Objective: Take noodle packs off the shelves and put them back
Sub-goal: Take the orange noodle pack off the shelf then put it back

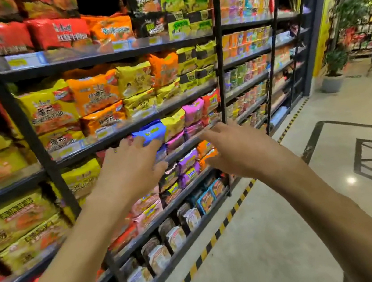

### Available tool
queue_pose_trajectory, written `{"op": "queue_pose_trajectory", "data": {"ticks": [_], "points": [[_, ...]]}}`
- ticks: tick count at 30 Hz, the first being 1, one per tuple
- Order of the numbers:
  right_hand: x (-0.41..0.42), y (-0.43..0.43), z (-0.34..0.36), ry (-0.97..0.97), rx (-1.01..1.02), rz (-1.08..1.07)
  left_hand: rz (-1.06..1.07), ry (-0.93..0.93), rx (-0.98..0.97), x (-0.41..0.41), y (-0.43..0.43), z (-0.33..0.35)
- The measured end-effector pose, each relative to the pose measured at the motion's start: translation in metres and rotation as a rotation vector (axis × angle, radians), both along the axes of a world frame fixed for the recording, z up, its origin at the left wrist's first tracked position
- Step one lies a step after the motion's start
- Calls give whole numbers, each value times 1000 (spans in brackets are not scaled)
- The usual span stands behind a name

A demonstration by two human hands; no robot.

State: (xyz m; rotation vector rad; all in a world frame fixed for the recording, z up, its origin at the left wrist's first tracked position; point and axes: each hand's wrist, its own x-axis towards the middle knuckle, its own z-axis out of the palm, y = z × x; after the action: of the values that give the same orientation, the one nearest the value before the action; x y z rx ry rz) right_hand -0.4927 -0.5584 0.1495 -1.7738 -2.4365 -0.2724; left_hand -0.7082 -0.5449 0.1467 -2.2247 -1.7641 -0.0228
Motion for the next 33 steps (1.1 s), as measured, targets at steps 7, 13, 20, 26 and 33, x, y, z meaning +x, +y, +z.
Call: {"op": "queue_pose_trajectory", "data": {"ticks": [7, 13, 20, 26, 33], "points": [[67, 58, -23, -8, -84, 15, 11, 5, 13, 65, 50, -9], [108, 120, -31, 1, -116, 17, 27, -17, 3, 101, 110, -8], [156, 223, -14, -82, -125, 14, 61, -97, -1, 138, 224, 1], [204, 317, -2, -78, -51, 33, 78, -90, 27, 183, 314, 6], [243, 435, -15, -64, -147, 102, 187, -87, 12, 225, 402, -6]]}}
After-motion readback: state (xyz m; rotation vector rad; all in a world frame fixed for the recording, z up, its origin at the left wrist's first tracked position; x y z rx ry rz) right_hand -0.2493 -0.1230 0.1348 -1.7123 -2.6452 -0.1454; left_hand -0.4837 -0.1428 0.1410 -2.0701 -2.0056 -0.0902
